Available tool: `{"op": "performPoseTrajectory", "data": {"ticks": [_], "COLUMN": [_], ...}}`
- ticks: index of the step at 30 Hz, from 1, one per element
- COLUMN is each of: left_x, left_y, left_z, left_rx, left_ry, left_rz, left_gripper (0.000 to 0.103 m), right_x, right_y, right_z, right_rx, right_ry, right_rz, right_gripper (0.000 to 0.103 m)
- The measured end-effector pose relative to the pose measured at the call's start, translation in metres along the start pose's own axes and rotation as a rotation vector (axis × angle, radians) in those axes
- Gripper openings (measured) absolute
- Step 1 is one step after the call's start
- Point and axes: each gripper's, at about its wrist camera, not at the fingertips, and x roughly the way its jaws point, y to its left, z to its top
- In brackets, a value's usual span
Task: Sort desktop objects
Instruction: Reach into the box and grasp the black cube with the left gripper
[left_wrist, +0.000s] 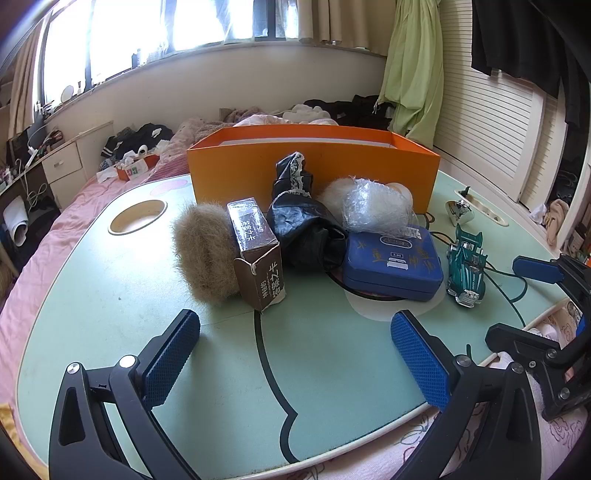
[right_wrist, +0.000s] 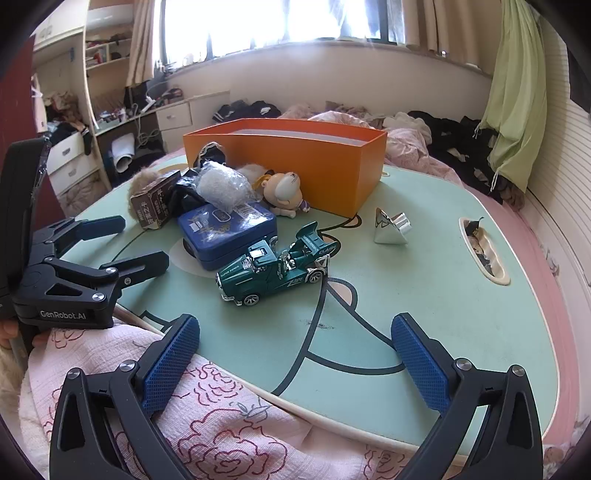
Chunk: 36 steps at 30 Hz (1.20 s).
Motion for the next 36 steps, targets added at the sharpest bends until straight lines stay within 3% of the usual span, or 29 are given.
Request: {"op": "performPoseTrajectory", "data": {"ticks": [12, 15, 19, 22, 25, 28, 33, 36], "left_x": [-0.006, -0.025, -0.030, -0.009, 0.027, 0.063, 0.099, 0.106], "left_y": [0.010, 0.014, 0.007, -0.001, -0.011, -0.020, -0.037, -0.037], "left_z": [0.011, 0.038, 0.097, 0.140, 0.164, 0.171, 0.164, 0.162], "left_rx": [-0.038, -0.055, -0.032, -0.004, 0.015, 0.020, 0.077, 0.051], "left_ry": [0.063, -0.003, -0.045, -0.021, 0.055, 0.160, 0.228, 0.233], "left_rz": [0.018, -0.005, 0.052, 0.077, 0.103, 0.096, 0.143, 0.142], "left_gripper": [0.103, 0.103, 0.103, 0.103, 0.103, 0.103, 0.103, 0.103], "right_x": [0.000, 0.001, 0.002, 0.001, 0.001, 0.001, 0.001, 0.001], "right_y": [0.000, -0.001, -0.001, -0.001, -0.001, -0.001, -0.002, -0.001], "right_z": [0.000, 0.000, 0.000, 0.000, 0.000, 0.000, 0.001, 0.000], "right_rx": [0.000, 0.000, 0.000, 0.000, 0.000, 0.000, 0.000, 0.001], "right_ry": [-0.001, -0.001, -0.001, -0.001, -0.001, -0.002, -0.005, -0.005], "right_rz": [0.001, 0.001, 0.001, 0.001, 0.001, 0.002, 0.002, 0.003], "right_gripper": [0.103, 0.103, 0.103, 0.103, 0.103, 0.103, 0.103, 0.103]}}
